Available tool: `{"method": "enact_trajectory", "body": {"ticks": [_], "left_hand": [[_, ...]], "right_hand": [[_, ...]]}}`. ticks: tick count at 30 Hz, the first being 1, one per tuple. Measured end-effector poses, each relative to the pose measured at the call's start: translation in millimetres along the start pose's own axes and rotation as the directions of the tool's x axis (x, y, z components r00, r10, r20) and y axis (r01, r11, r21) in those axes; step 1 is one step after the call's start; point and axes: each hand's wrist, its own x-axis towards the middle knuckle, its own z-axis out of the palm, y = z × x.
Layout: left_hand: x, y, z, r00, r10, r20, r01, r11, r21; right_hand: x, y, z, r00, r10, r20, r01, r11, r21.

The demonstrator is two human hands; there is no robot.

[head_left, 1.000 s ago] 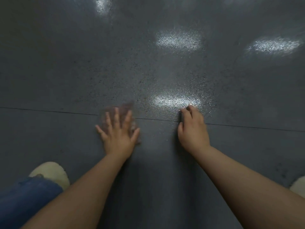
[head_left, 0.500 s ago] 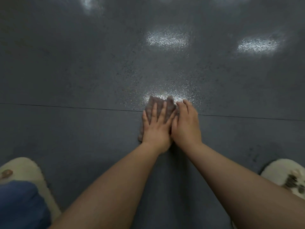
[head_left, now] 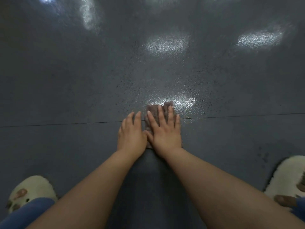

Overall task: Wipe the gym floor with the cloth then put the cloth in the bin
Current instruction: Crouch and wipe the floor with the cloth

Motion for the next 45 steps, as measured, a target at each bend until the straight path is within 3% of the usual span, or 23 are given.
{"method": "enact_trajectory", "body": {"ticks": [2, 5, 7, 10, 12, 14, 16, 18, 20, 23, 26, 29, 31, 33, 35, 37, 38, 40, 42, 45], "left_hand": [[-3, 8, 3, 0.999, 0.014, 0.039, -0.017, 0.998, 0.056], [-6, 21, 10, 0.991, 0.019, 0.132, -0.043, 0.981, 0.187], [-8, 28, 14, 0.983, 0.002, 0.181, -0.051, 0.962, 0.269], [-9, 35, 17, 0.979, -0.044, 0.201, -0.026, 0.943, 0.333], [-9, 37, 18, 0.977, -0.063, 0.202, -0.008, 0.942, 0.334], [-9, 38, 18, 0.974, -0.072, 0.213, -0.002, 0.944, 0.329], [-10, 38, 18, 0.973, -0.078, 0.218, 0.002, 0.944, 0.329], [-10, 38, 17, 0.972, -0.083, 0.218, 0.005, 0.942, 0.336], [-10, 40, 17, 0.972, -0.092, 0.218, 0.012, 0.939, 0.343], [-9, 43, 17, 0.972, -0.106, 0.212, 0.025, 0.936, 0.351], [-8, 45, 16, 0.967, -0.117, 0.225, 0.026, 0.929, 0.368], [-8, 47, 15, 0.963, -0.117, 0.244, 0.011, 0.918, 0.397], [-8, 48, 14, 0.963, -0.112, 0.244, 0.003, 0.913, 0.408], [-7, 48, 14, 0.962, -0.112, 0.247, 0.003, 0.915, 0.403], [-7, 48, 14, 0.960, -0.122, 0.252, 0.014, 0.920, 0.392], [-6, 49, 15, 0.957, -0.135, 0.258, 0.026, 0.922, 0.386], [-6, 50, 15, 0.955, -0.140, 0.261, 0.030, 0.922, 0.385], [-5, 52, 16, 0.954, -0.146, 0.262, 0.035, 0.921, 0.387], [-5, 52, 16, 0.950, -0.151, 0.273, 0.031, 0.916, 0.399], [-4, 52, 16, 0.946, -0.164, 0.279, 0.036, 0.910, 0.412]], "right_hand": [[6, 22, -4, 0.999, -0.029, 0.013, 0.029, 1.000, 0.003], [19, 66, -19, 0.998, 0.056, -0.038, -0.057, 0.998, -0.017], [27, 106, -27, 0.975, 0.221, -0.019, -0.222, 0.974, -0.038], [31, 149, -42, 0.876, 0.482, -0.017, -0.482, 0.876, 0.022], [33, 153, -45, 0.816, 0.578, -0.002, -0.576, 0.813, 0.091], [37, 138, -45, 0.802, 0.598, 0.011, -0.594, 0.794, 0.132], [40, 111, -44, 0.877, 0.481, 0.010, -0.480, 0.872, 0.098], [38, 81, -37, 0.961, 0.276, 0.002, -0.276, 0.960, 0.039], [34, 57, -28, 0.998, 0.055, 0.029, -0.055, 0.998, 0.013], [31, 53, -22, 0.960, -0.276, 0.041, 0.276, 0.961, 0.006], [40, 81, -24, 0.936, -0.349, 0.053, 0.352, 0.934, -0.060], [50, 113, -34, 0.982, -0.188, -0.031, 0.185, 0.979, -0.081], [50, 141, -43, 0.995, 0.083, -0.057, -0.085, 0.996, -0.041], [45, 169, -48, 0.936, 0.344, -0.075, -0.344, 0.939, 0.010], [43, 180, -51, 0.824, 0.564, -0.064, -0.556, 0.824, 0.106], [45, 169, -51, 0.753, 0.657, -0.041, -0.640, 0.745, 0.187], [48, 157, -50, 0.754, 0.656, -0.023, -0.639, 0.742, 0.200], [50, 126, -49, 0.841, 0.541, -0.005, -0.533, 0.829, 0.170], [45, 90, -42, 0.948, 0.319, 0.000, -0.317, 0.942, 0.108], [29, 50, -26, 0.996, -0.044, 0.074, 0.041, 0.998, 0.045]]}}
